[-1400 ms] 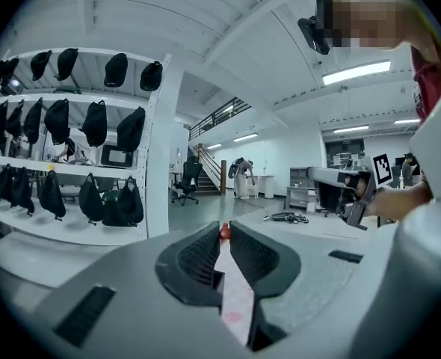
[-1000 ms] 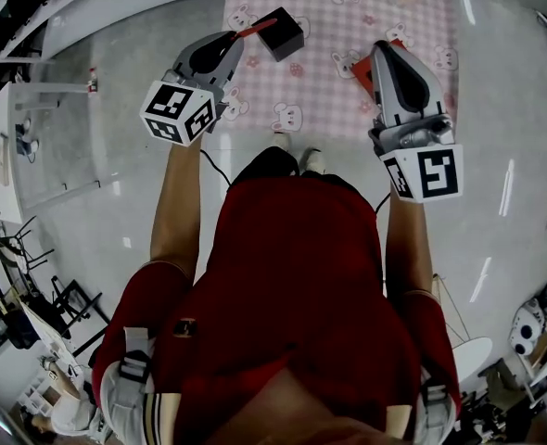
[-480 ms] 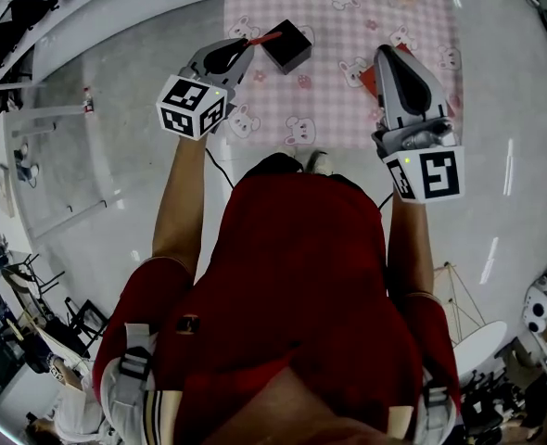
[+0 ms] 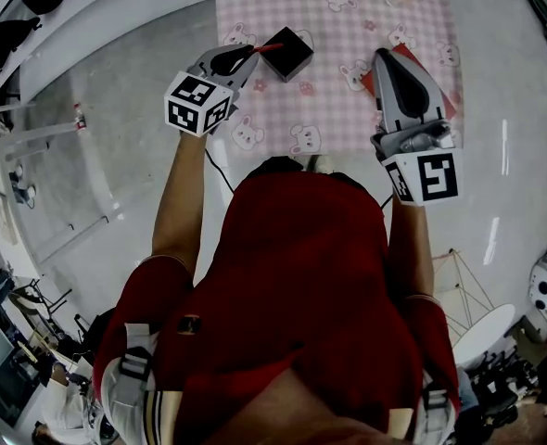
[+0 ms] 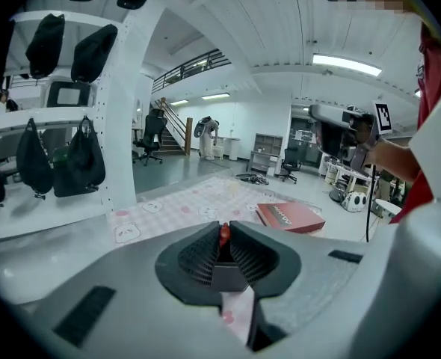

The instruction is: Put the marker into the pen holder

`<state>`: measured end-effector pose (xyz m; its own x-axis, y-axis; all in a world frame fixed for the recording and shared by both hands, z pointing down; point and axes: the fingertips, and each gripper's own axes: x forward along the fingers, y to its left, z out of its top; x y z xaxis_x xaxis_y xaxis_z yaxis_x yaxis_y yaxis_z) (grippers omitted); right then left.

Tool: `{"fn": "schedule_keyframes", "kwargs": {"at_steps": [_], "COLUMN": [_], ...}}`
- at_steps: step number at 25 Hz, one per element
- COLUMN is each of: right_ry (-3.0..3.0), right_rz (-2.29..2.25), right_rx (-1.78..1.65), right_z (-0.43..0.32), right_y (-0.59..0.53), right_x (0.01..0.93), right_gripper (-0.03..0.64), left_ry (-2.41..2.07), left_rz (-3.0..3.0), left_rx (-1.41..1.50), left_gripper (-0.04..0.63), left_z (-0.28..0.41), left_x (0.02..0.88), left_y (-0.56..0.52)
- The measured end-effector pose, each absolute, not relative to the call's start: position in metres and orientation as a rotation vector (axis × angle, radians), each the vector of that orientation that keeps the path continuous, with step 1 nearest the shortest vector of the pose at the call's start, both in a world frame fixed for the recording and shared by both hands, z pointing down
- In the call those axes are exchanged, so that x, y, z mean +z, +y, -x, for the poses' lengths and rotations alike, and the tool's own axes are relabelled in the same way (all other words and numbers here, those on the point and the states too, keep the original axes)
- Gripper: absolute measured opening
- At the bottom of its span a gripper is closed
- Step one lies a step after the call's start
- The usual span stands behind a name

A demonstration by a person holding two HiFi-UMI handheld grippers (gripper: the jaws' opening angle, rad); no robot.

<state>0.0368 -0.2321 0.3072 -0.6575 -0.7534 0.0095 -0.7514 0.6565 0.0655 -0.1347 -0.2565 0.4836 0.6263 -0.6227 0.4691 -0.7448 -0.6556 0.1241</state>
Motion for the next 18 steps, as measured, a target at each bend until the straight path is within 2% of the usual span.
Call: {"fn": "schedule_keyframes", "kwargs": {"at_steps": [18], "right_ry": [-2.697], "right_rz": [-1.389], "right_rx": [-0.045], "right_z": [-0.033], "right_y": [-0.234], "right_x": [0.322], "right_gripper": [-0.002], "left_ry": [-0.863], "left_rz": [-2.540], "left_rx": [0.716], "left_gripper": [0.048], "left_z": [0.125], "left_x": [0.540], "left_y": [-0.278]}}
